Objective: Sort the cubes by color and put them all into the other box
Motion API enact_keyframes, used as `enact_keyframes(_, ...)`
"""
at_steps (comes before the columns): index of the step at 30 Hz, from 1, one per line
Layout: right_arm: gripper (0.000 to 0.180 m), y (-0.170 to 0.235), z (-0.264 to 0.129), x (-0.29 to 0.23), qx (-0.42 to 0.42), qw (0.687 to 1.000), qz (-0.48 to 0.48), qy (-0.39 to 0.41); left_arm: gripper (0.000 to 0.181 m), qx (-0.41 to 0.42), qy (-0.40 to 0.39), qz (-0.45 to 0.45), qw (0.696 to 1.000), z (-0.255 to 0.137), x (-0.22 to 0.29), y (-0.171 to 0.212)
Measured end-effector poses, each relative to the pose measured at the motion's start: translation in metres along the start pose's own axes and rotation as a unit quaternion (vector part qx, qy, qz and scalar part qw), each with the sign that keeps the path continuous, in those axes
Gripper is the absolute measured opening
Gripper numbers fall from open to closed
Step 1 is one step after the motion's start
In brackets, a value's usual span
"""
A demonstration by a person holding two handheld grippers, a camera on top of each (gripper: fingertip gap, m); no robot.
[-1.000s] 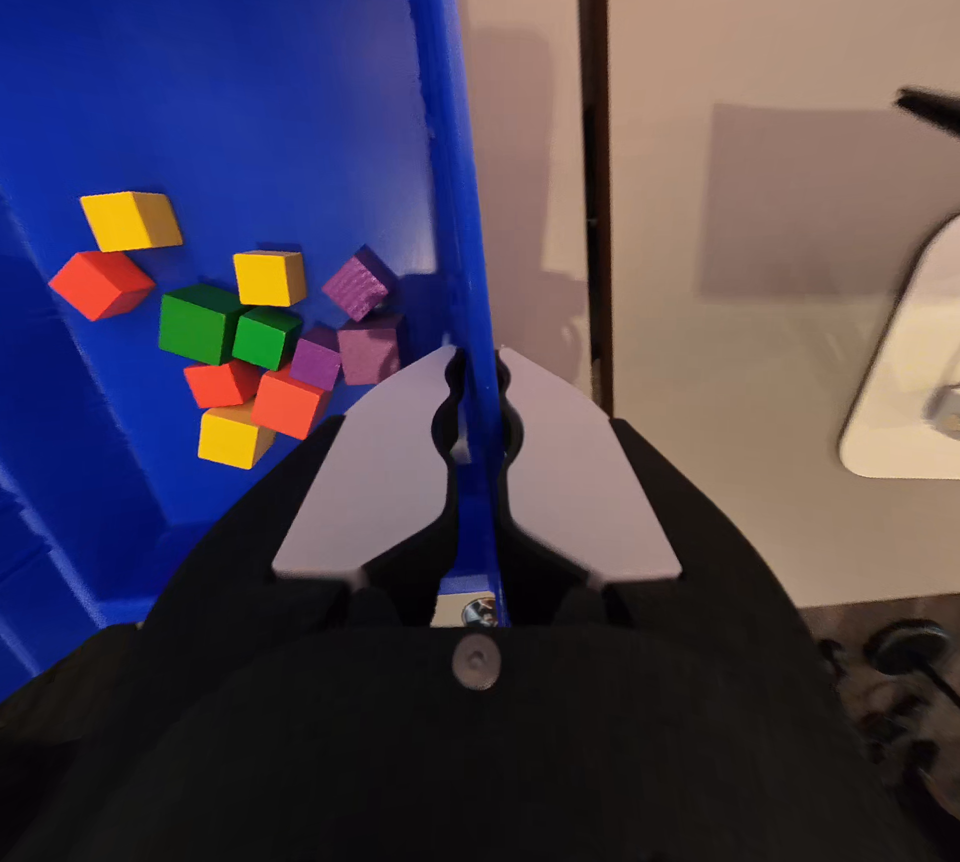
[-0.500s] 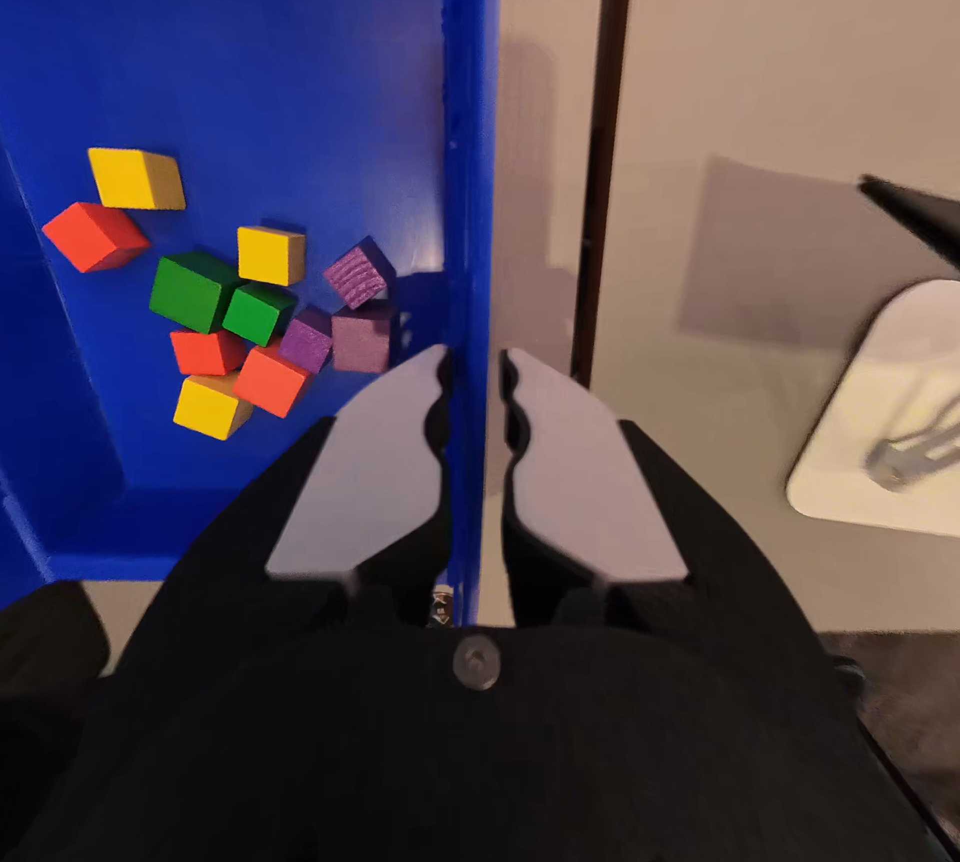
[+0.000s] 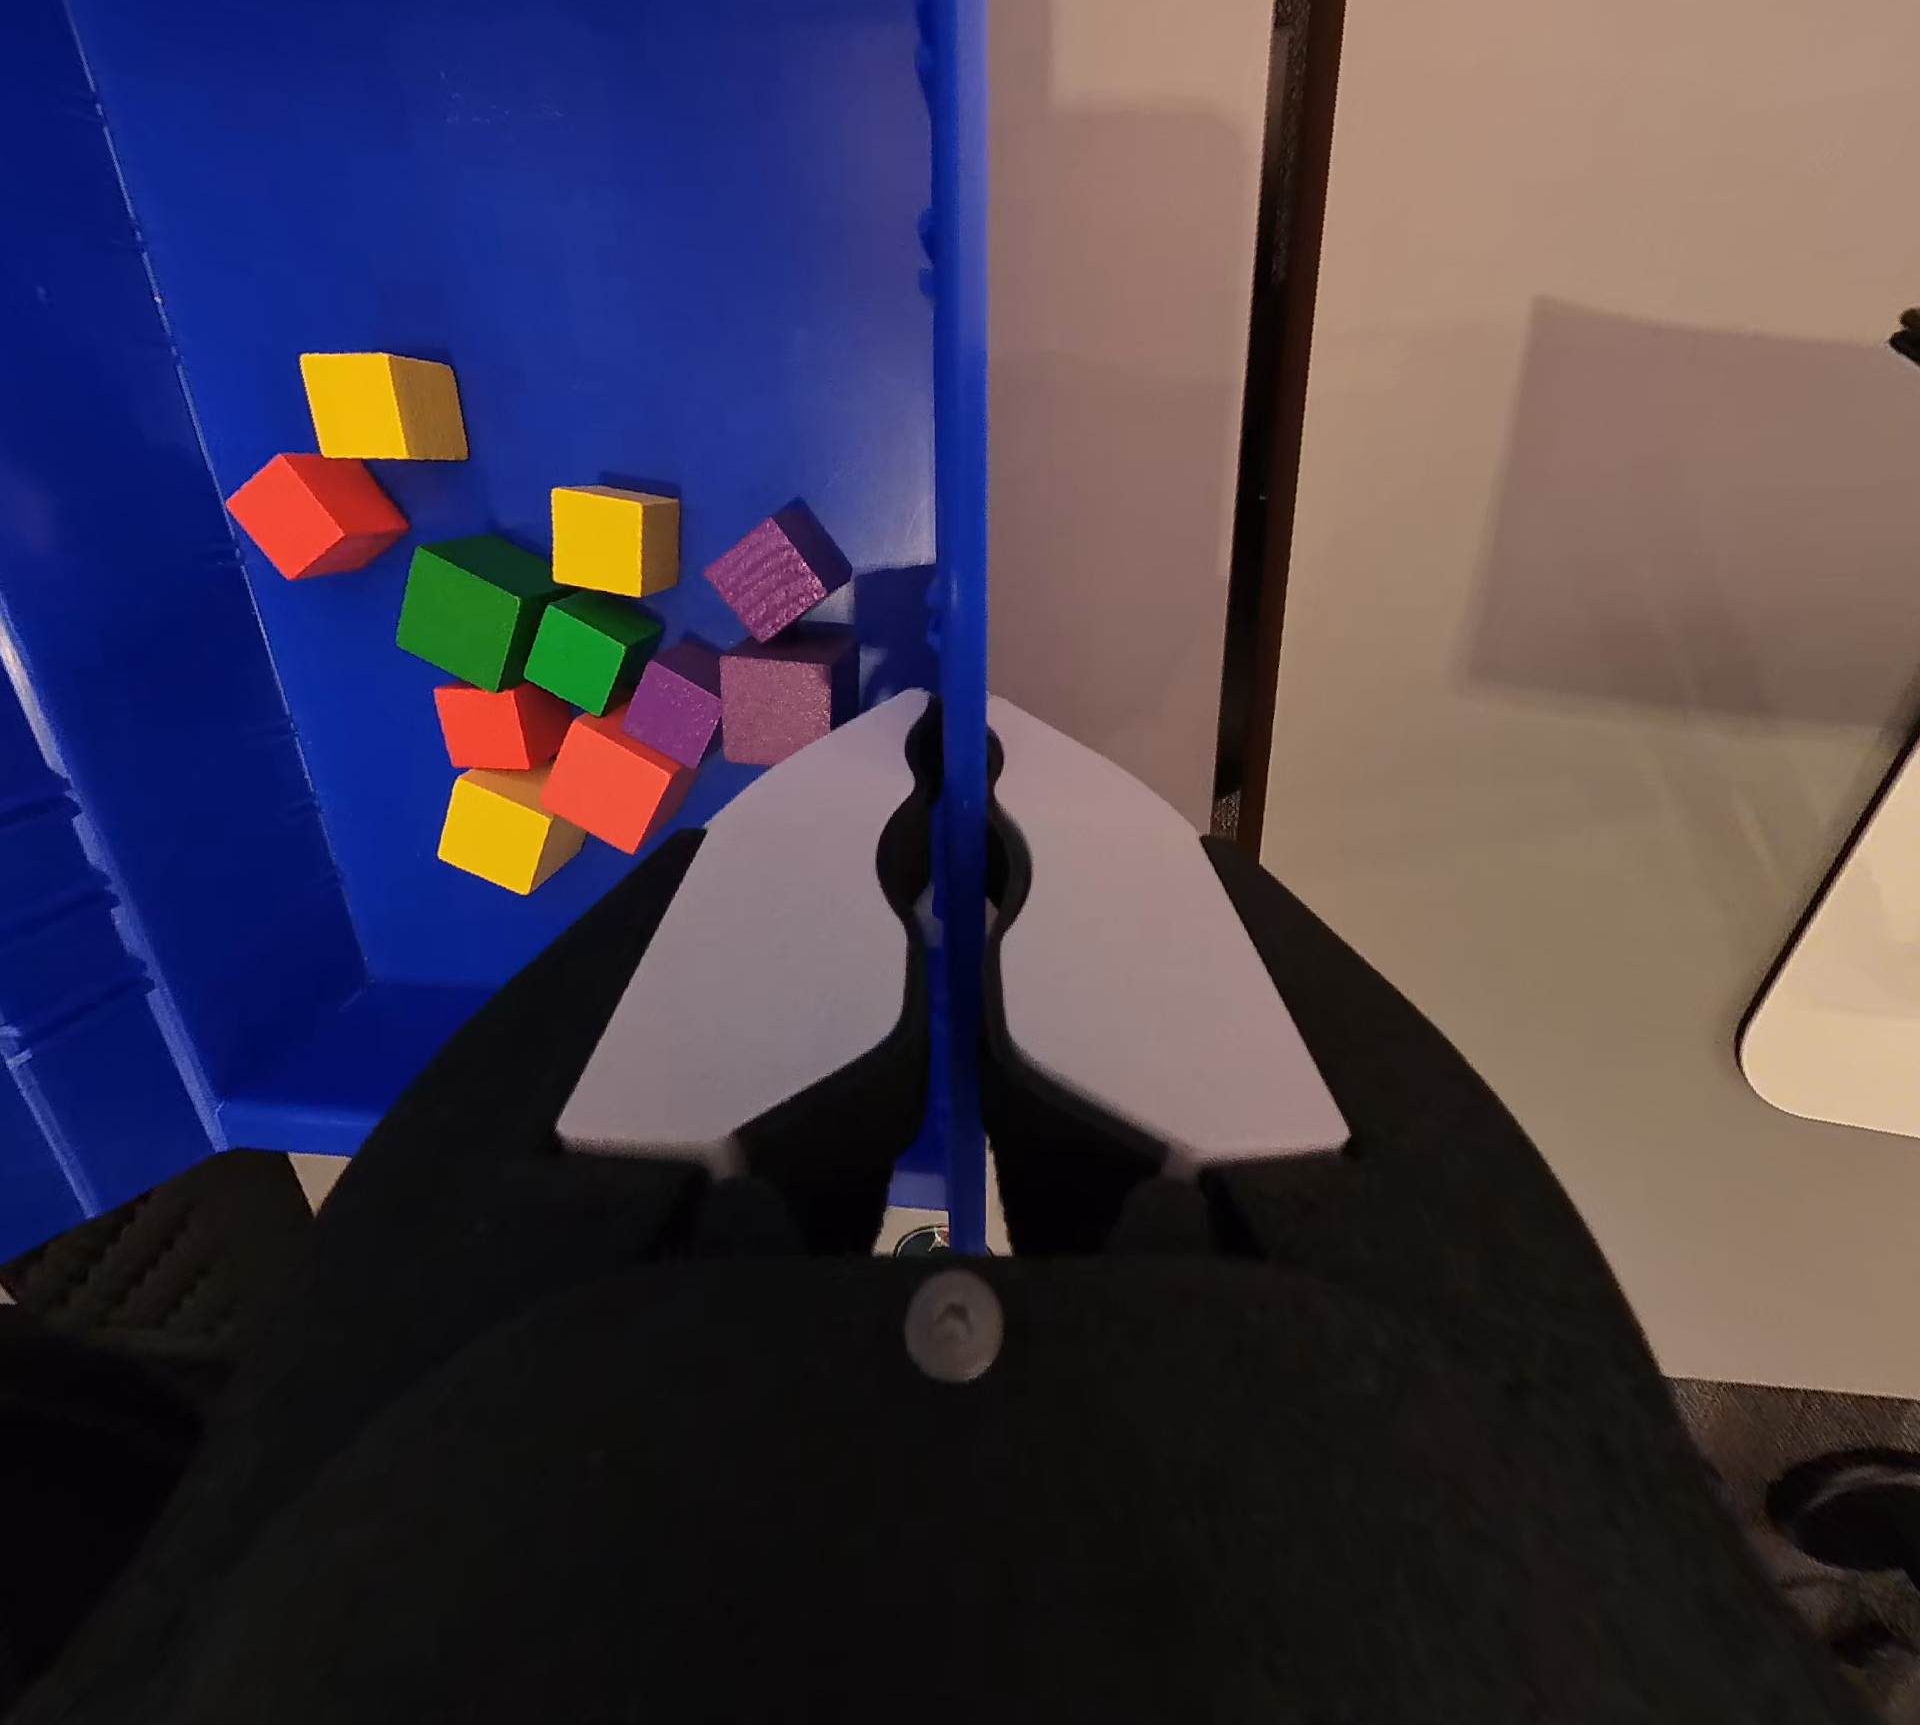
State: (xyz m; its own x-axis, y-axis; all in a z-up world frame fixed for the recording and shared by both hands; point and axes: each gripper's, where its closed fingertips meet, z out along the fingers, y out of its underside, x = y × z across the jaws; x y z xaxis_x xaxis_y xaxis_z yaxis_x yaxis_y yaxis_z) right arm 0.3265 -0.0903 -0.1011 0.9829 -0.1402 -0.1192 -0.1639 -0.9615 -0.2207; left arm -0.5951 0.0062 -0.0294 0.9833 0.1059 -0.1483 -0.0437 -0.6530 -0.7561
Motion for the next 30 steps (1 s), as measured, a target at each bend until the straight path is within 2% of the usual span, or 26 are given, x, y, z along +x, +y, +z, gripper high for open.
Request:
enact_keyframes(2,0.004,0.0,0.001,0.0,0.007,1.0,-0.002,0.002,0.039,-0.034,0.009,-0.025,0.999,0.013,0.003,0.014)
enact_keyframes(4,0.003,0.0,0.002,0.0,0.014,1.0,-0.006,0.006,0.033,-0.063,0.035,-0.034,0.997,0.021,0.013,0.029)
enact_keyframes(6,0.003,0.001,0.002,0.0,0.017,1.0,-0.012,0.006,0.011,-0.054,-0.004,-0.015,0.998,0.025,0.007,0.033)
enact_keyframes(8,0.003,0.001,0.003,0.0,0.015,1.0,-0.016,0.006,0.005,-0.046,-0.01,0.007,0.999,0.025,0.01,0.032)
enact_keyframes(14,0.003,0.001,0.003,0.0,0.006,1.0,-0.018,0.013,0.005,-0.046,-0.025,0.075,0.996,0.028,0.051,0.022)
enact_keyframes(20,0.003,0.001,0.003,0.0,0.004,1.0,-0.015,0.009,0.007,-0.045,-0.029,0.108,0.993,0.023,0.118,0.015)
enact_keyframes(25,0.003,0.001,0.003,0.001,-0.012,1.0,-0.018,0.015,0.008,-0.029,-0.003,0.154,0.988,0.005,0.19,0.017)
enact_keyframes(30,0.004,0.002,0.004,0.0,-0.021,1.0,-0.017,0.016,0.021,0.016,0.039,0.238,0.97,-0.024,0.282,0.027)
